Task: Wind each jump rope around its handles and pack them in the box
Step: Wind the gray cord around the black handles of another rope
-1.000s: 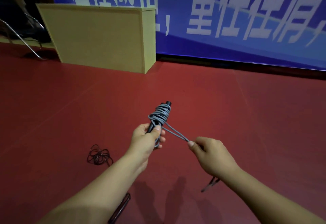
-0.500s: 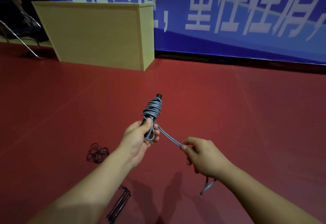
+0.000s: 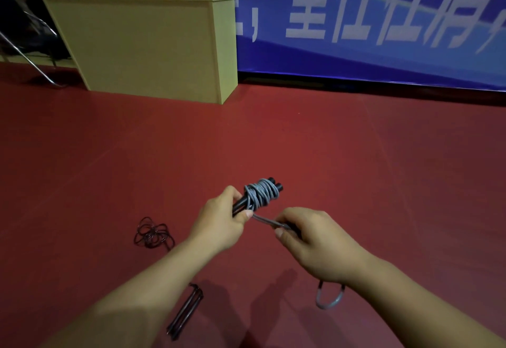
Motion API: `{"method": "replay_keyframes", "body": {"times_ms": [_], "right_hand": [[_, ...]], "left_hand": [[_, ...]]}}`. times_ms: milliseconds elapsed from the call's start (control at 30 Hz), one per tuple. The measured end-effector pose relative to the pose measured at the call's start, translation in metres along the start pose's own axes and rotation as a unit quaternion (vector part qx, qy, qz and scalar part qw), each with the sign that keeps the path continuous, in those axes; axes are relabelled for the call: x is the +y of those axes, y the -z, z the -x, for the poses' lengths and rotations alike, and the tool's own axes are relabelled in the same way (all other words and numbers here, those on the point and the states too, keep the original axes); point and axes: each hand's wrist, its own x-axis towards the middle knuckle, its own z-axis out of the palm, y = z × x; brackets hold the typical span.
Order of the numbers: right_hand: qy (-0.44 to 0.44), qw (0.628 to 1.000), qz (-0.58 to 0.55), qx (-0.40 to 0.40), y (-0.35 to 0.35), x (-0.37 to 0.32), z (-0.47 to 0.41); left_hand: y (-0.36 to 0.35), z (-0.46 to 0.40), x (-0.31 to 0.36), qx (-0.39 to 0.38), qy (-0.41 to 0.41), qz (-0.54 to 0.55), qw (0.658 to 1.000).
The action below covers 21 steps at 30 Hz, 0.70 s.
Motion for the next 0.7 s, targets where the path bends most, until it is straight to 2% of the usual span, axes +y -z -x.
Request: {"method": "replay_keyframes", "body": {"times_ms": [67, 200, 267, 500, 567, 700], "right_hand": [[0.013, 0.999, 0.028, 0.017, 0.001, 0.002, 0.001], [-0.003, 0.994, 0.102, 0.043, 0.005, 0.008, 0.001], [-0.006, 0.992, 0.113, 0.061, 0.006, 0.011, 0.000], [-0.018, 0.994, 0.064, 0.087, 0.004, 0.029, -0.003], [-0.013, 0.995, 0.052, 0.081, 0.002, 0.030, -0.003], [-0.023, 0.995, 0.018, 0.090, 0.010, 0.043, -0.006]], "left_hand": [[0.001, -0.001, 0.002, -0.042, 0.000, -0.005, 0.999], [0.000, 0.006, 0.006, -0.174, 0.002, -0.002, 0.985], [0.002, 0.009, 0.009, -0.202, -0.017, -0.026, 0.979], [0.015, 0.025, 0.038, -0.207, -0.176, -0.191, 0.943], [0.013, 0.031, 0.046, -0.210, -0.214, -0.202, 0.932], [0.014, 0.034, 0.047, -0.215, -0.252, -0.147, 0.932]]}}
